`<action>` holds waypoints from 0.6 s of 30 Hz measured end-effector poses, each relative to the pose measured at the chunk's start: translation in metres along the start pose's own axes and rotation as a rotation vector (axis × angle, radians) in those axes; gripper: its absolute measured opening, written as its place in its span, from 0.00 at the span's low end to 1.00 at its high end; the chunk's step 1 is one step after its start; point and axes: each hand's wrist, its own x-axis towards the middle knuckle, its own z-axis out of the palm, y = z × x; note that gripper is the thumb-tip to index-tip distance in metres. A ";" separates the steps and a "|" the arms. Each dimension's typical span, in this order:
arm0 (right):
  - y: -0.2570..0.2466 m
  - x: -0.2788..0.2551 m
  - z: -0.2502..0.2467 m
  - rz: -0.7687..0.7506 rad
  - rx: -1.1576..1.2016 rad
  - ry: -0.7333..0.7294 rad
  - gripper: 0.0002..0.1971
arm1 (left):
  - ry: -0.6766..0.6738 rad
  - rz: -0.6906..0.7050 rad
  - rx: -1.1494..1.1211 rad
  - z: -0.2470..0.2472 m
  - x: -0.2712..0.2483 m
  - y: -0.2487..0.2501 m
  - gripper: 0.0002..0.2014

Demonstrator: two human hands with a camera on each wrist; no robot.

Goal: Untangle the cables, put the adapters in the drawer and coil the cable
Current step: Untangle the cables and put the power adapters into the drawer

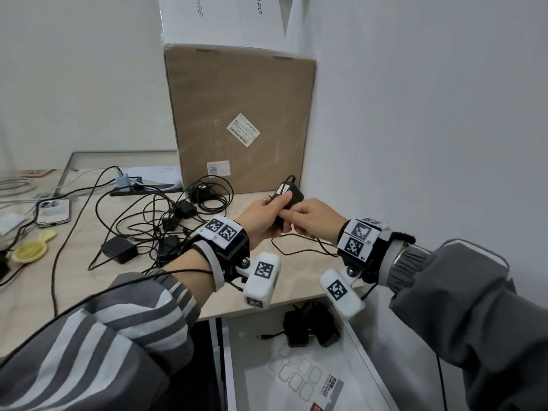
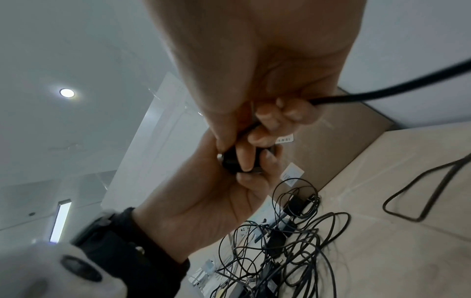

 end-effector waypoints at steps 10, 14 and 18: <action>0.031 -0.014 -0.024 0.074 0.045 -0.001 0.16 | -0.107 0.026 -0.098 -0.031 -0.023 0.034 0.21; 0.022 -0.002 -0.032 0.088 -0.261 -0.073 0.21 | -0.445 0.000 0.353 -0.019 -0.044 0.027 0.16; -0.007 0.005 -0.032 0.068 -0.500 -0.240 0.23 | -0.515 -0.197 0.998 -0.011 -0.045 0.015 0.19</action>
